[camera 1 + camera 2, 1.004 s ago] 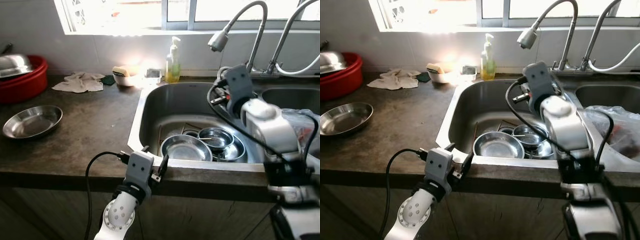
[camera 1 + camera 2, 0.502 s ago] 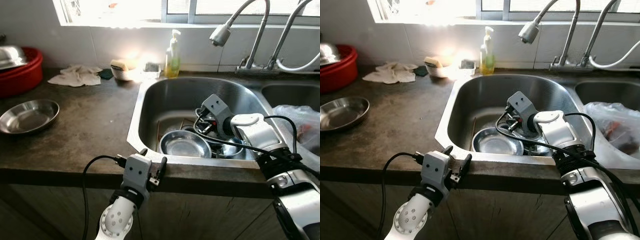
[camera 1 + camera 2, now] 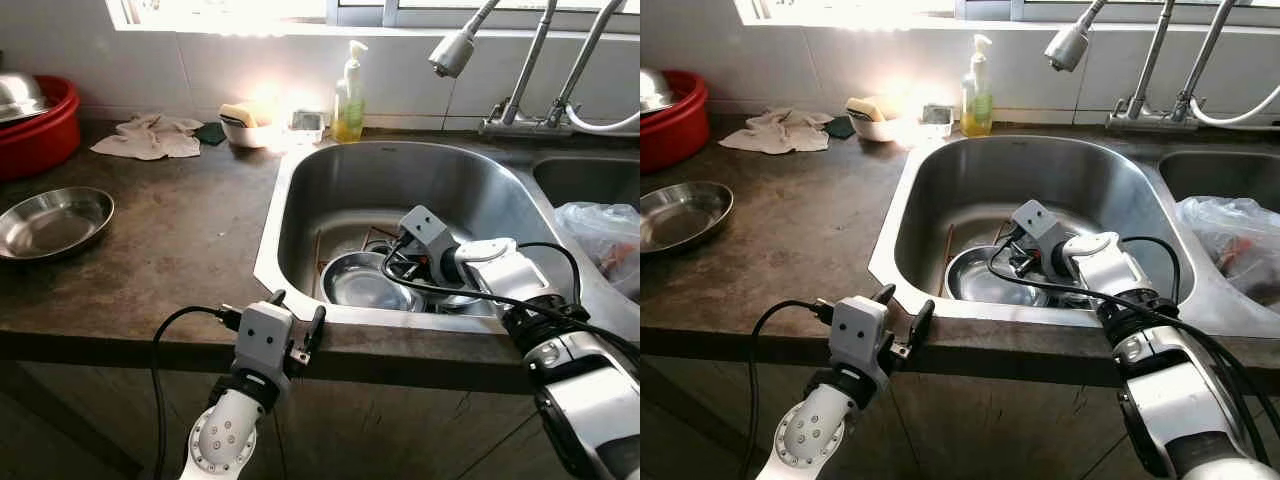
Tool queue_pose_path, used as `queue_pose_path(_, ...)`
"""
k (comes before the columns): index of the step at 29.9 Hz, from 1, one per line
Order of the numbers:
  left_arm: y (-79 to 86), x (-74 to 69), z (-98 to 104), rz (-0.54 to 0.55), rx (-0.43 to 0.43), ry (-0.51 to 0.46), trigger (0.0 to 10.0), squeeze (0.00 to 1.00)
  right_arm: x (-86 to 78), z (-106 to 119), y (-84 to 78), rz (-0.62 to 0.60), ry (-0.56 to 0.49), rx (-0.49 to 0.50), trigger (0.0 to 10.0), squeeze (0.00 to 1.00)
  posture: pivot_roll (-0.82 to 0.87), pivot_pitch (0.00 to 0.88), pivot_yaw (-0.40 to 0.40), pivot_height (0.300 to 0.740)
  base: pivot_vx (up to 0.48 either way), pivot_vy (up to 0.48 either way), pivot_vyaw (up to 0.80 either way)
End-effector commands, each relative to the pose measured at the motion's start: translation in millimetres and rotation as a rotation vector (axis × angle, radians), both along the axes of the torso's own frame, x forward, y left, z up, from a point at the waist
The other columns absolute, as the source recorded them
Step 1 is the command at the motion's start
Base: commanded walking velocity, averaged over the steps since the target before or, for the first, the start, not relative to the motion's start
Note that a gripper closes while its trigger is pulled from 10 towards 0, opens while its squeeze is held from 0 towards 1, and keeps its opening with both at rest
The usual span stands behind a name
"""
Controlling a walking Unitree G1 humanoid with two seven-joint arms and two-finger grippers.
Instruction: Kitchen organization
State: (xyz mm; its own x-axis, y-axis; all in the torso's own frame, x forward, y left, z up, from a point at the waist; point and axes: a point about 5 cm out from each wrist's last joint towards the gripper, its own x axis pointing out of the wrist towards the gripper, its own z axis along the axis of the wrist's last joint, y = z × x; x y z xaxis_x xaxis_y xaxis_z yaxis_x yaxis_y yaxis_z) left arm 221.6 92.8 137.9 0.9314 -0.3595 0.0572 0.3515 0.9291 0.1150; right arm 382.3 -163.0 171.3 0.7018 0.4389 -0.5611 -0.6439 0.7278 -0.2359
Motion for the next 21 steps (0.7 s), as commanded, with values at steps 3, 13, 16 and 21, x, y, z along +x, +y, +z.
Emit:
queue_pose_path(3,0.9,0.5,-1,0.003,0.006,0.020,10.0,0.00,2.9,9,-5.7,-0.056,-0.093,0.052,10.0,1.00,0.14,0.107,-0.039,0.740,0.000,0.000,0.00)
queue_pose_path(13,1.2,5.9,1,0.003,0.003,0.004,10.0,0.00,-8.4,55,-5.6,-0.199,-0.459,0.242,10.0,0.00,0.13,0.086,-0.032,0.740,0.000,0.000,0.00)
queue_pose_path(16,1.5,10.0,4,0.005,0.000,-0.010,10.0,0.00,-23.9,68,-7.2,-0.283,-0.578,0.322,10.0,0.00,0.12,0.075,-0.028,0.740,0.000,0.000,0.00)
queue_pose_path(21,0.2,15.6,9,0.002,-0.005,-0.032,10.0,0.00,-55.4,64,-5.7,-0.331,-0.677,0.404,10.0,0.00,0.11,0.055,-0.026,0.740,0.000,0.000,0.00)
